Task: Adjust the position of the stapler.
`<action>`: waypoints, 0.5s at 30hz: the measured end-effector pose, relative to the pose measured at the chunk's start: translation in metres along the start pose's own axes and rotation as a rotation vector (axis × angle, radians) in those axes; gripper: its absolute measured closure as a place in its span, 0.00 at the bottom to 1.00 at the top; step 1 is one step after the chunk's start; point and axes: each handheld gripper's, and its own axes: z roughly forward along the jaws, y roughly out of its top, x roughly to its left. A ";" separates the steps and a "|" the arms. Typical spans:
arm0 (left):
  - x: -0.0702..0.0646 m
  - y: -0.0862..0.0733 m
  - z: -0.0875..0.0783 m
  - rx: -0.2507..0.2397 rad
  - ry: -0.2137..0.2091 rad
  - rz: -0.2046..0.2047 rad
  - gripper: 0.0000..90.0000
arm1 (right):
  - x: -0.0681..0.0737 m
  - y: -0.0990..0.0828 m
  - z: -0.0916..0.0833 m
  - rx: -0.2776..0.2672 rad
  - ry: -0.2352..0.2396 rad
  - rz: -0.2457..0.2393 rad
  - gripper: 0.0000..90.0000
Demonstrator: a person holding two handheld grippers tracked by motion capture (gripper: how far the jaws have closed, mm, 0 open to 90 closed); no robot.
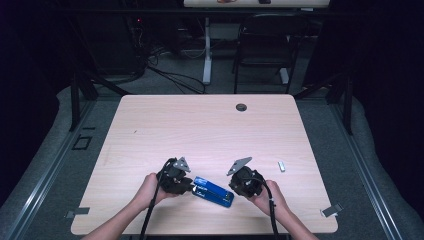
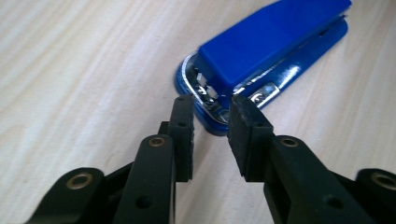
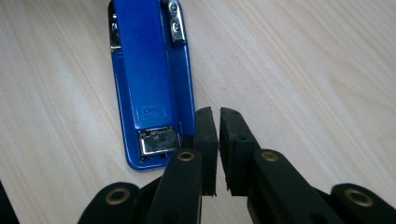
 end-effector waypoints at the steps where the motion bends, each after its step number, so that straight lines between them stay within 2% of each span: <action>1: -0.002 0.001 0.001 -0.006 -0.004 0.001 0.82 | 0.001 0.001 0.003 0.006 0.007 -0.004 0.95; 5: -0.003 0.003 0.003 -0.015 0.012 0.006 0.82 | 0.005 0.001 0.007 0.020 0.019 -0.025 0.96; 10: -0.003 0.001 0.005 -0.029 0.008 -0.007 0.82 | 0.007 0.001 0.013 0.043 0.025 -0.058 0.99; 15: -0.003 0.001 0.005 -0.046 0.009 -0.021 0.82 | 0.008 0.001 0.014 0.039 0.036 -0.050 1.00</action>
